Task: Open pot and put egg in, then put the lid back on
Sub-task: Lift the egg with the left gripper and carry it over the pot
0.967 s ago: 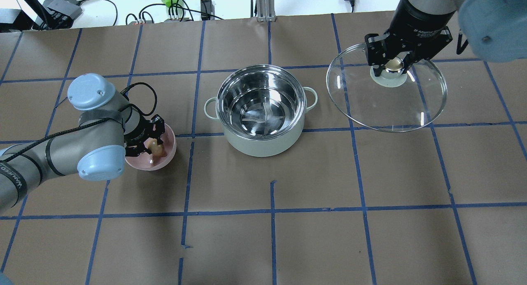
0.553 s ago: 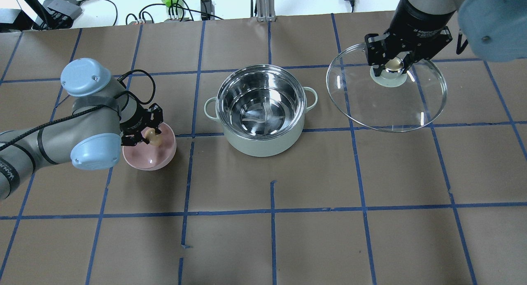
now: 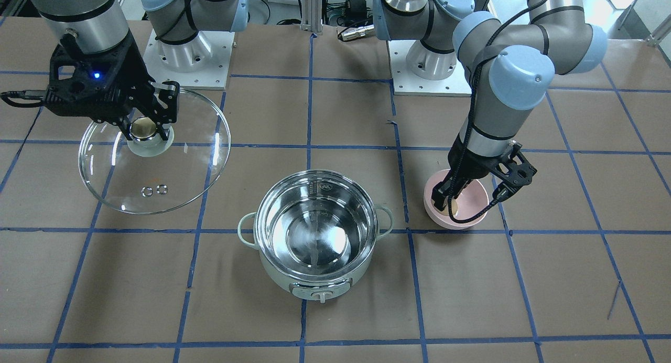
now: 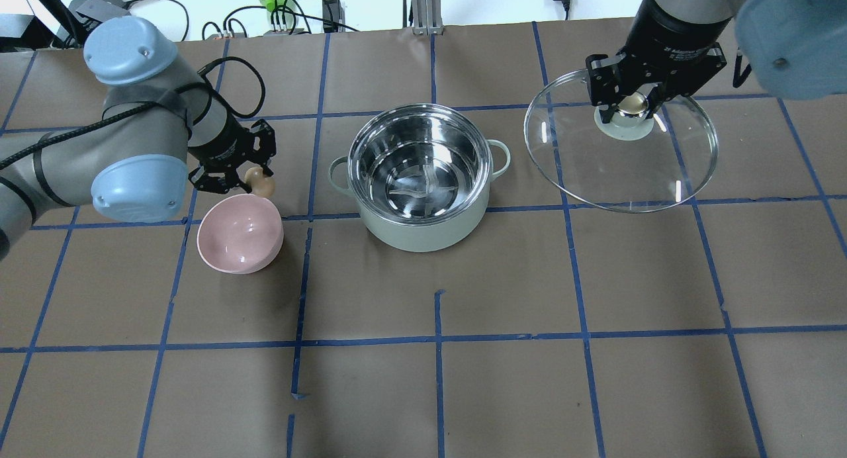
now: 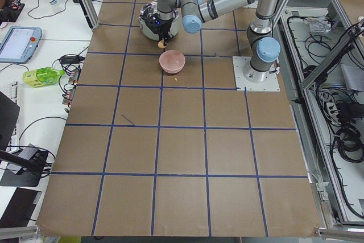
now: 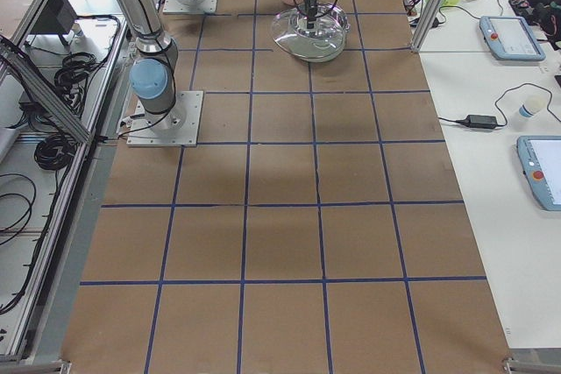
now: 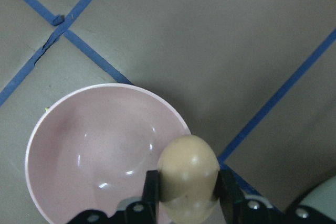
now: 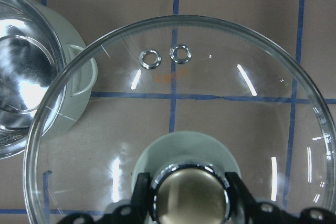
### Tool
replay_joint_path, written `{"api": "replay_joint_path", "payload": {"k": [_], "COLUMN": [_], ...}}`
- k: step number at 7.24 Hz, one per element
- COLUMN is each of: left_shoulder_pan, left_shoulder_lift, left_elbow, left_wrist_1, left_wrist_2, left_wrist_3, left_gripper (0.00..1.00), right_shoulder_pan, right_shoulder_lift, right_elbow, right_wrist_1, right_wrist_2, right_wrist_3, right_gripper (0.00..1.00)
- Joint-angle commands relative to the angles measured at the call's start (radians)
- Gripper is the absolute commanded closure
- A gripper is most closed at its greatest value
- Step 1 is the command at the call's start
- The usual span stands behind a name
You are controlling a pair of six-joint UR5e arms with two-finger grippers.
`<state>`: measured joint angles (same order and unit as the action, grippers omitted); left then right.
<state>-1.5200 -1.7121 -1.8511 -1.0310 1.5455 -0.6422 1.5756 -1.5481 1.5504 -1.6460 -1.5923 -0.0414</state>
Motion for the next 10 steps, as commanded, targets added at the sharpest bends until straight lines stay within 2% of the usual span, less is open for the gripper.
{"api": "replay_joint_path", "payload": {"k": [1, 3, 5, 6, 10], "left_shoulder_pan": [-0.09, -0.173, -0.239, -0.258, -0.282], "left_shoulder_lift": [-0.007, -0.052, -0.128, -0.159, -0.205], "left_elbow": [0.087, 0.139, 0.159, 0.161, 0.159], "left_wrist_1": [-0.026, -0.009, 0.021, 0.076, 0.083], "left_wrist_2": [-0.063, -0.1, -0.097, -0.097, -0.082], "left_wrist_3": [-0.01, 0.004, 0.006, 0.01, 0.016], "left_gripper": [0.82, 0.82, 0.82, 0.82, 0.82], "right_shoulder_pan": [0.0, 0.0, 0.0, 0.001, 0.001], "right_shoulder_lift": [0.0, 0.0, 0.0, 0.0, -0.001], "right_elbow": [0.0, -0.001, 0.0, -0.001, 0.0], "right_wrist_1": [0.0, 0.0, 0.002, 0.002, 0.002], "right_wrist_2": [0.0, 0.0, 0.0, -0.002, -0.002], "right_wrist_3": [0.0, 0.0, 0.0, 0.0, -0.003], "right_gripper": [1.0, 1.0, 1.0, 1.0, 1.0]}}
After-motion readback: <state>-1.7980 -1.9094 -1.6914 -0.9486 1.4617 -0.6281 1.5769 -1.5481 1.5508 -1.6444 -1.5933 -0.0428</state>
